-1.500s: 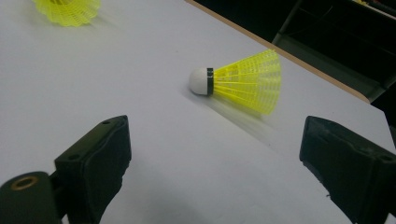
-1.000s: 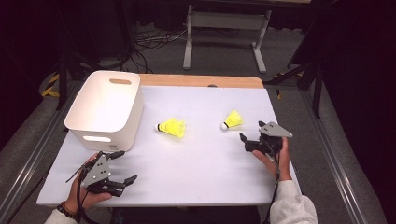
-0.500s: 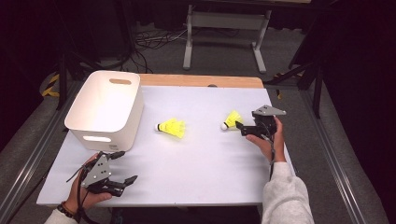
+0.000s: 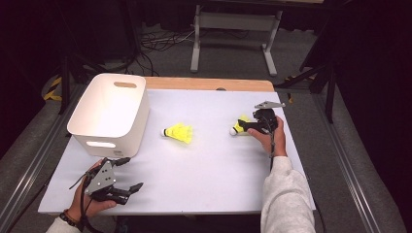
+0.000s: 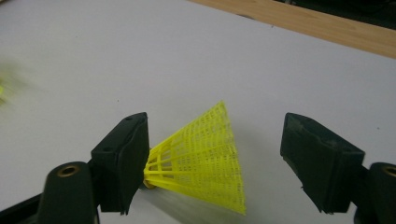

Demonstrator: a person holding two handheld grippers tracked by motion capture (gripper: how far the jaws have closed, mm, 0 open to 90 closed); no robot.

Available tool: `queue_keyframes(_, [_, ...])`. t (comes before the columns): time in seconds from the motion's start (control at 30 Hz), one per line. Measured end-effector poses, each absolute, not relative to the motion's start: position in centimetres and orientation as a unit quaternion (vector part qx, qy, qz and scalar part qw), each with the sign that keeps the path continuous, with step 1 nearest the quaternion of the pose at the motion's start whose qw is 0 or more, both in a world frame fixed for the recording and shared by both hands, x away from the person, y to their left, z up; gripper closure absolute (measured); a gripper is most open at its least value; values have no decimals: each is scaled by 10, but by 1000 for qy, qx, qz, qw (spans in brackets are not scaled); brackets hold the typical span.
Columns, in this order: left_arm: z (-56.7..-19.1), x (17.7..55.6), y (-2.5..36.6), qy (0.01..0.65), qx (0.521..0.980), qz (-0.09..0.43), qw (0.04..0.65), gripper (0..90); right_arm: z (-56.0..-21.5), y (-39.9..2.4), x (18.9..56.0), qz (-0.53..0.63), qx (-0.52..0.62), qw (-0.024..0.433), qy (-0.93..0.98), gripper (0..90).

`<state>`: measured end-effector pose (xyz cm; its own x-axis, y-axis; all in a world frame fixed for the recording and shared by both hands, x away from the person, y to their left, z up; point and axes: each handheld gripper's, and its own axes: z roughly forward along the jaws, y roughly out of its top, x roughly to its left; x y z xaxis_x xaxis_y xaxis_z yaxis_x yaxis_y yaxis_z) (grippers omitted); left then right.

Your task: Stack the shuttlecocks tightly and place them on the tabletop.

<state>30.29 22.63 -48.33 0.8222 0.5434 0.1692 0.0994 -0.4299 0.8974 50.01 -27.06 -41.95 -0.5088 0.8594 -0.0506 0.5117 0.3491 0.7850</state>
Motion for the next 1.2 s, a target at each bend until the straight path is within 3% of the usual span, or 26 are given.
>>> queue_keyframes(0.23, [-484, 303, 226, 196, 817, 223, 495, 104, -426, -269, 505, 369, 444, 216, 787, 343])
queue_keyframes(0.27, [-484, 303, 226, 196, 817, 222, 495, 104, -426, -269, 505, 379, 442, 199, 788, 413])
queue_keyframes(0.33, [-484, 303, 226, 196, 817, 223, 494, 104, -426, -269, 505, 382, 442, 193, 788, 444])
queue_keyframes(0.37, [-484, 303, 226, 195, 818, 223, 493, 104, -426, -270, 504, 386, 441, 188, 788, 483])
queue_keyframes(0.4, [-484, 303, 225, 195, 818, 223, 493, 104, -425, -271, 503, 397, 438, 176, 787, 580])
queue_keyframes(0.43, [-484, 303, 225, 196, 818, 223, 492, 104, -425, -271, 503, 397, 438, 176, 787, 580])
queue_keyframes(0.53, [-484, 303, 225, 196, 819, 223, 491, 104, -422, -273, 500, 412, 433, 161, 785, 719])
queue_keyframes(0.77, [-484, 303, 224, 195, 819, 224, 491, 104, -416, -269, 488, 445, 404, 130, 788, 887])
queue_keyframes(1.2, [-484, 303, 226, 197, 818, 226, 491, 104, -405, -218, 456, 474, 319, 139, 809, 892])
